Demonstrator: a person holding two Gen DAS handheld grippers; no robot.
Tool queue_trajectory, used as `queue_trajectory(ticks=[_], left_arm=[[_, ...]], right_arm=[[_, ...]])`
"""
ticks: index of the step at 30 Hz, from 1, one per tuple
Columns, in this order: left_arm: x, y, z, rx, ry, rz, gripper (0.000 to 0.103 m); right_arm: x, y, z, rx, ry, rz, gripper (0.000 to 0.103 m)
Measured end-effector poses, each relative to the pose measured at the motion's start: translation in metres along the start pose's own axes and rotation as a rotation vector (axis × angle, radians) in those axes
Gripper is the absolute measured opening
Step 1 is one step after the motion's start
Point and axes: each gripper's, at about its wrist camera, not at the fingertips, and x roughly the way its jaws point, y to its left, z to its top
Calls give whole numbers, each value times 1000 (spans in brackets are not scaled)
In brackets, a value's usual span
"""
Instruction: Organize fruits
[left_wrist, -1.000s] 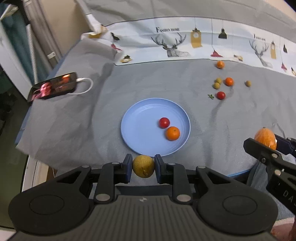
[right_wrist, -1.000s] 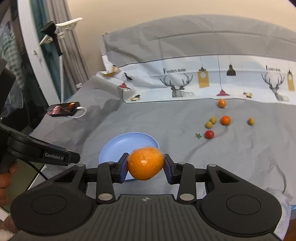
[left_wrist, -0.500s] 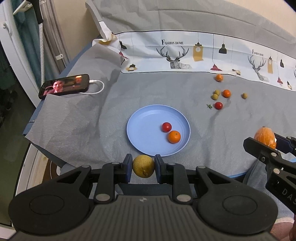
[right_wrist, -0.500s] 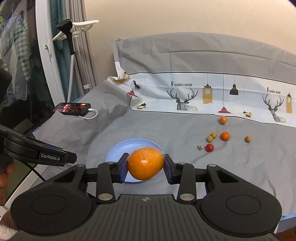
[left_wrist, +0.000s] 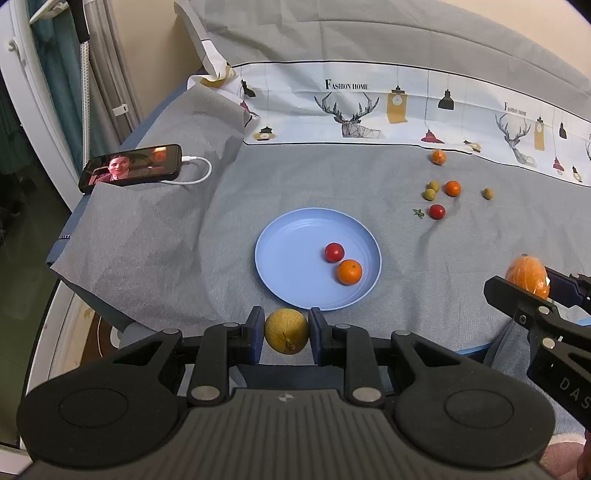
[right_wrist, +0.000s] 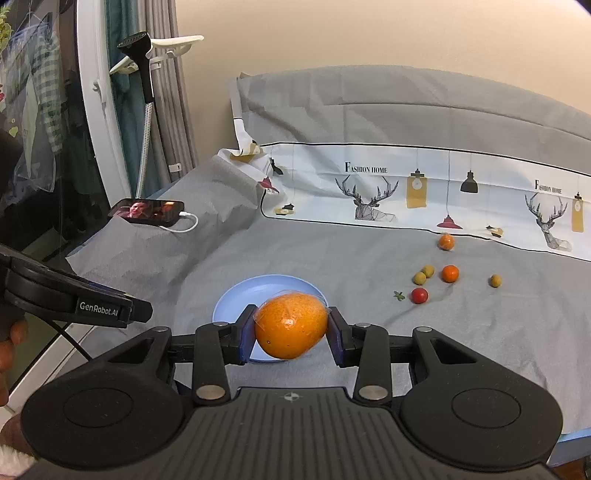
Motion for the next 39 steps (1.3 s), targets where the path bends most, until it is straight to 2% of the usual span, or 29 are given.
queue_trajectory(ticks=[22,31,39], left_arm=[[32,9,9,-13,61,2,28],[63,18,26,-22,97,-11,28],[113,17,50,-9,146,-23,28]], right_arm=[[30,-1,1,-7,83,4,41],[71,-8,4,1,148,-5,41],[123,-9,9,3,207,13,41]])
